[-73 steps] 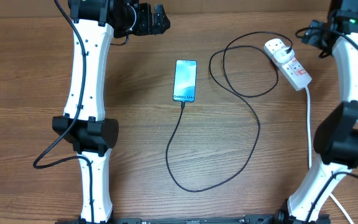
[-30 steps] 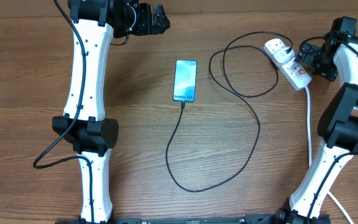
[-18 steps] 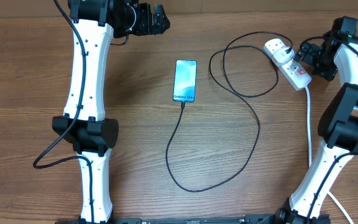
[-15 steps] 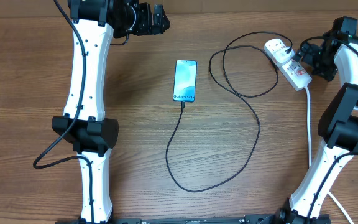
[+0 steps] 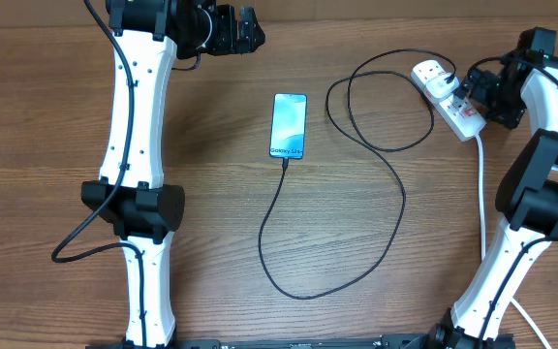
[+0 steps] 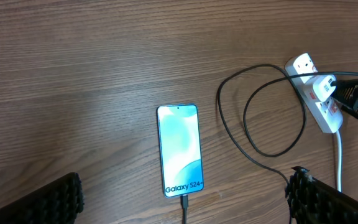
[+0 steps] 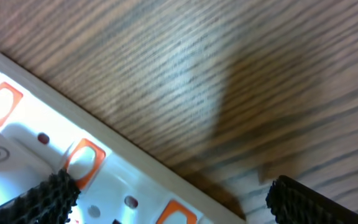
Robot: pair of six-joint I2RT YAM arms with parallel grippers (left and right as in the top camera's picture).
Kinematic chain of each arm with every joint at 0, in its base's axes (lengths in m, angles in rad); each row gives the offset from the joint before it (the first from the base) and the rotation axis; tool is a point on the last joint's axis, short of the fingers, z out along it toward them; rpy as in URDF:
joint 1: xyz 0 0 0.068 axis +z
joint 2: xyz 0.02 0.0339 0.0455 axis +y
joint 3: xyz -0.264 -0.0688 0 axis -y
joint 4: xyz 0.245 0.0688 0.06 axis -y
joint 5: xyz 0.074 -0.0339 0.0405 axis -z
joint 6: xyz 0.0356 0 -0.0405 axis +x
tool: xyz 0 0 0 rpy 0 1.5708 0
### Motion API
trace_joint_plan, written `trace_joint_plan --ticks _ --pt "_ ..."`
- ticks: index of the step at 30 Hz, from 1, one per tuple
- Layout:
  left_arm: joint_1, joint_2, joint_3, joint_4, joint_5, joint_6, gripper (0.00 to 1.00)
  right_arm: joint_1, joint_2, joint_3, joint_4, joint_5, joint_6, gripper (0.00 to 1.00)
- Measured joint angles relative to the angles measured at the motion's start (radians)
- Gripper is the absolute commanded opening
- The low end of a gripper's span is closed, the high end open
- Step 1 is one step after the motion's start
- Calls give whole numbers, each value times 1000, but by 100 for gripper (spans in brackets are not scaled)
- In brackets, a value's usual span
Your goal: Plug charger to phone and switch on socket
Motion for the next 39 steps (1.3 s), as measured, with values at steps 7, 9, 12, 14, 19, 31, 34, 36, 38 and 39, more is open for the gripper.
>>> trace_joint_plan --ticks 7,9,12,14,19,31,34,36,38,39 --pt "0 0 0 0 0 0 100 -33 8 74 -51 -49 8 100" --pt "0 0 0 0 0 0 100 -45 8 96 -50 -55 11 100" --pt "0 0 0 0 0 0 100 -58 8 104 -48 -57 16 100" --pt "0 0 0 0 0 0 100 -59 8 104 -40 -56 20 100" --pt "0 0 0 0 0 0 100 -38 8 95 -5 -36 26 100" --pt "0 0 0 0 0 0 100 -29 59 85 -20 -26 27 100" --pt "0 0 0 0 0 0 100 -29 60 85 -24 -26 27 100" --pt "0 0 0 0 0 0 100 -29 60 85 -26 -24 26 100" --pt "0 0 0 0 0 0 100 -27 60 85 -27 -18 27 100" --pt "0 0 0 0 0 0 100 -26 60 85 -27 -12 26 100"
